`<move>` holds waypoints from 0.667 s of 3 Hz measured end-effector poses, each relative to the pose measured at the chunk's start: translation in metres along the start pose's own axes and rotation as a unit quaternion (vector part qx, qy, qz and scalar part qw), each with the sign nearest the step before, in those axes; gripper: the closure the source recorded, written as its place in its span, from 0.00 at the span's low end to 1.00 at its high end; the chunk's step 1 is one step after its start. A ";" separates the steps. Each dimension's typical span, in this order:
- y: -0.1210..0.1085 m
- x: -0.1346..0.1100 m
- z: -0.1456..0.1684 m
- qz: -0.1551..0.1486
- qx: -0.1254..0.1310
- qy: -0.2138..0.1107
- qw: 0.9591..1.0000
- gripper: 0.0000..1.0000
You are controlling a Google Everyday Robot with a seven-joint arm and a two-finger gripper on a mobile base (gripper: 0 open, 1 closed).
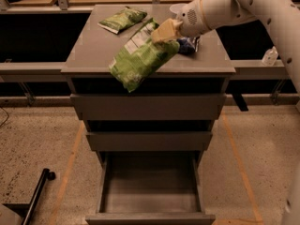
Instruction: Pick green rice chip bag from bottom drawer and place on counter
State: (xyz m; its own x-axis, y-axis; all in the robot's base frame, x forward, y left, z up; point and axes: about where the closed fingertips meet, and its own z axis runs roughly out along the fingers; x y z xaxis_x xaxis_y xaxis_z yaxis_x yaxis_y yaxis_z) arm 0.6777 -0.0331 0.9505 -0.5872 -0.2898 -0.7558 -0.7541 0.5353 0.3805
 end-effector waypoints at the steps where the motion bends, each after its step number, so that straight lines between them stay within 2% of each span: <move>1: -0.030 -0.046 -0.011 -0.006 0.030 -0.054 0.998 1.00; 2: -0.062 -0.080 -0.025 -0.005 0.060 -0.119 0.991 1.00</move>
Offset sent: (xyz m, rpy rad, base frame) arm 0.1363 -0.0665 0.0875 0.2004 -0.2989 -0.3249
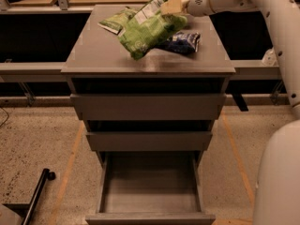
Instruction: Pick green rice chip bag from bottom drawer and place on counter
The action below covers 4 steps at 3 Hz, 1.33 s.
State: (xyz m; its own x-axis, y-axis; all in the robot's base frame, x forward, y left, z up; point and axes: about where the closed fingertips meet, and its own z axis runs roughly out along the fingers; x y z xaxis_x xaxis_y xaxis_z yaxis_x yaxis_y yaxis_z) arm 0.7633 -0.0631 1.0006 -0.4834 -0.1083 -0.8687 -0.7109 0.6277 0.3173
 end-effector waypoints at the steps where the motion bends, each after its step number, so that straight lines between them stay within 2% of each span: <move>1: -0.026 -0.017 0.006 -0.001 0.029 -0.046 0.999 0.84; 2: -0.039 -0.012 0.029 -0.002 0.048 -0.063 0.997 0.61; 4: -0.037 -0.003 0.045 0.000 0.045 -0.057 0.997 0.13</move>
Offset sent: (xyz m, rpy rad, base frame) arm 0.0596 0.0333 -0.0823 0.0117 -0.0700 -0.1553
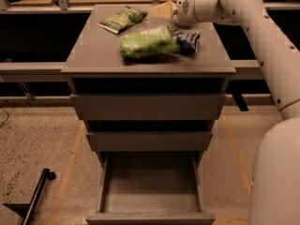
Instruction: Pick green rice chip bag from bottom drawer and place on counter
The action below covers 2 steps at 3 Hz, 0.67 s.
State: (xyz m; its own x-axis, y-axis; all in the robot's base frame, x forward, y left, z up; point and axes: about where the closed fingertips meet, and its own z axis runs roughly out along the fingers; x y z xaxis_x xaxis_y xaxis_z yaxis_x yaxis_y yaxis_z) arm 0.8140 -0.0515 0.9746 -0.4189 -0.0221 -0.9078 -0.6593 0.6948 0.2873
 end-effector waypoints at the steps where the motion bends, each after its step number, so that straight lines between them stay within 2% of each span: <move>1: 0.001 0.001 0.003 0.000 -0.002 0.001 1.000 0.00; 2: 0.002 0.001 0.003 0.000 -0.002 0.001 1.000 0.00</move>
Offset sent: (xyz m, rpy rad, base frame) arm 0.0003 0.0031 -0.0017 0.0001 0.0024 0.0042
